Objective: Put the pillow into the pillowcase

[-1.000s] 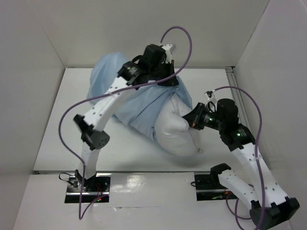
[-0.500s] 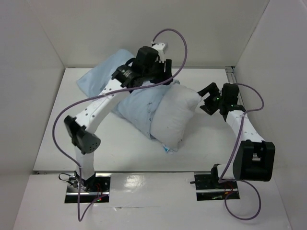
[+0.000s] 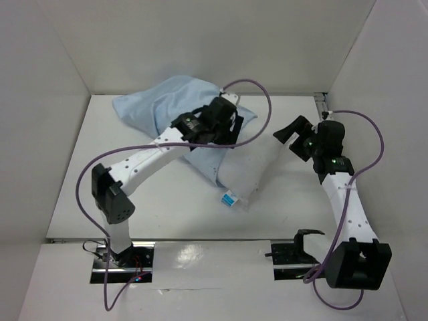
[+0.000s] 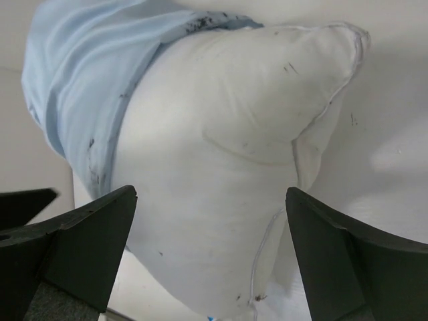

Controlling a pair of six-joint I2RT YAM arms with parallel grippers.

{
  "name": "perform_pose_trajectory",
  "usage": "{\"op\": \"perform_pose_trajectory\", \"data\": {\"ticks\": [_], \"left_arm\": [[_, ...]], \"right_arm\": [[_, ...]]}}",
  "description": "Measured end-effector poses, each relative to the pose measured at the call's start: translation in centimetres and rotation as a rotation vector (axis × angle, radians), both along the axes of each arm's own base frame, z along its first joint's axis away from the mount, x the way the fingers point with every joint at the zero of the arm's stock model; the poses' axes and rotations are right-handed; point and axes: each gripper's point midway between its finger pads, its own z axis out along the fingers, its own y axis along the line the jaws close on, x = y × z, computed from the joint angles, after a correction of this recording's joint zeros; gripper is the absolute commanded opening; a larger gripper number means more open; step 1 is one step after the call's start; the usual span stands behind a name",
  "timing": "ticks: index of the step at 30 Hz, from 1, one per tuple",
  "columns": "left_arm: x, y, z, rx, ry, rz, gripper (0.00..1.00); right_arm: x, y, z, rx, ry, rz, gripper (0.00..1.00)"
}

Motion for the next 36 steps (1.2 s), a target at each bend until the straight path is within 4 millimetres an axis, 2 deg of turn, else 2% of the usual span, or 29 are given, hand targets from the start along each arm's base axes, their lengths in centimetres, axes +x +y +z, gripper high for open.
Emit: {"op": "perform_pose_trajectory", "data": {"ticks": [2, 4, 6, 8, 12, 13, 15, 16, 17, 19, 20, 21, 22, 24, 25, 27, 29, 30, 33, 34, 36], "left_arm": [[-0.2, -0.2, -3.8, 0.096, 0.045, 0.009, 0.9], [-0.5, -0.4, -6.4, 0.164, 0.071, 0.012, 0.89], [-0.7, -0.6, -7.6, 0.201, 0.075, 0.015, 0.85], [-0.5, -0.5, -7.7, 0.215, 0.063, 0.028, 0.81], [0.3, -0.2, -7.1, 0.233, 0.033, 0.071, 0.56], [0.5, -0.2, -7.0, 0.24, 0.027, 0.08, 0.45], [0.8, 0.0, -7.0, 0.252, 0.021, 0.093, 0.34], [0.8, 0.1, -7.0, 0.265, 0.021, 0.095, 0.19], [0.9, 0.2, -6.9, 0.266, 0.021, 0.1, 0.12], [0.8, 0.5, -6.7, 0.28, 0.024, 0.099, 0.0], [0.8, 0.6, -6.5, 0.28, 0.027, 0.098, 0.0], [0.8, 0.6, -6.2, 0.276, 0.03, 0.093, 0.0], [0.7, 0.4, -5.9, 0.264, 0.037, 0.083, 0.0], [0.2, -0.5, -5.2, 0.218, 0.062, 0.042, 0.0], [0.2, -1.0, -4.3, 0.182, 0.063, 0.022, 0.0], [-0.7, -2.7, -2.4, 0.097, 0.089, -0.056, 0.0], [-1.8, -4.8, 1.0, -0.021, 0.094, -0.157, 0.0], [-2.4, -5.9, 3.2, -0.09, 0.081, -0.208, 0.0], [-4.0, -8.4, 11.4, -0.324, -0.022, -0.361, 0.0], [-4.7, -8.5, 13.7, -0.39, -0.047, -0.405, 0.0], [-5.9, -8.3, 16.8, -0.489, -0.066, -0.471, 0.0]], "right_arm": [[-0.8, 0.4, -0.3, -0.002, -0.003, 0.026, 1.0], [-1.4, 0.8, -1.5, 0.003, 0.022, 0.049, 1.0], [-2.0, 1.4, -3.0, 0.015, 0.062, 0.08, 1.0], [-2.7, 1.9, -4.2, 0.031, 0.091, 0.113, 1.0], [-3.8, 4.1, -6.1, 0.063, 0.138, 0.21, 1.0], [-4.1, 4.8, -6.6, 0.071, 0.148, 0.242, 1.0], [-4.5, 6.4, -7.9, 0.087, 0.173, 0.306, 0.95], [-4.7, 7.0, -8.5, 0.095, 0.187, 0.332, 0.95], [-4.7, 7.6, -9.1, 0.103, 0.196, 0.353, 0.93], [-4.5, 8.5, -10.1, 0.111, 0.205, 0.383, 0.79], [-4.2, 8.9, -10.5, 0.116, 0.204, 0.393, 0.71], [-3.9, 9.3, -10.6, 0.122, 0.199, 0.403, 0.42], [-3.5, 9.6, -10.8, 0.126, 0.192, 0.415, 0.27], [-2.7, 10.1, -10.8, 0.152, 0.178, 0.426, 0.02], [-2.3, 10.3, -10.5, 0.163, 0.171, 0.427, 0.0], [-1.3, 10.5, -9.3, 0.18, 0.151, 0.418, 0.0], [0.2, 10.7, -6.5, 0.183, 0.099, 0.416, 0.0], [1.3, 10.8, -4.4, 0.181, 0.049, 0.42, 0.0], [3.5, 11.1, 3.5, 0.163, -0.138, 0.431, 0.0], [3.6, 11.2, 6.0, 0.157, -0.209, 0.434, 0.0], [2.5, 11.7, 9.7, 0.157, -0.323, 0.444, 0.0]]}}
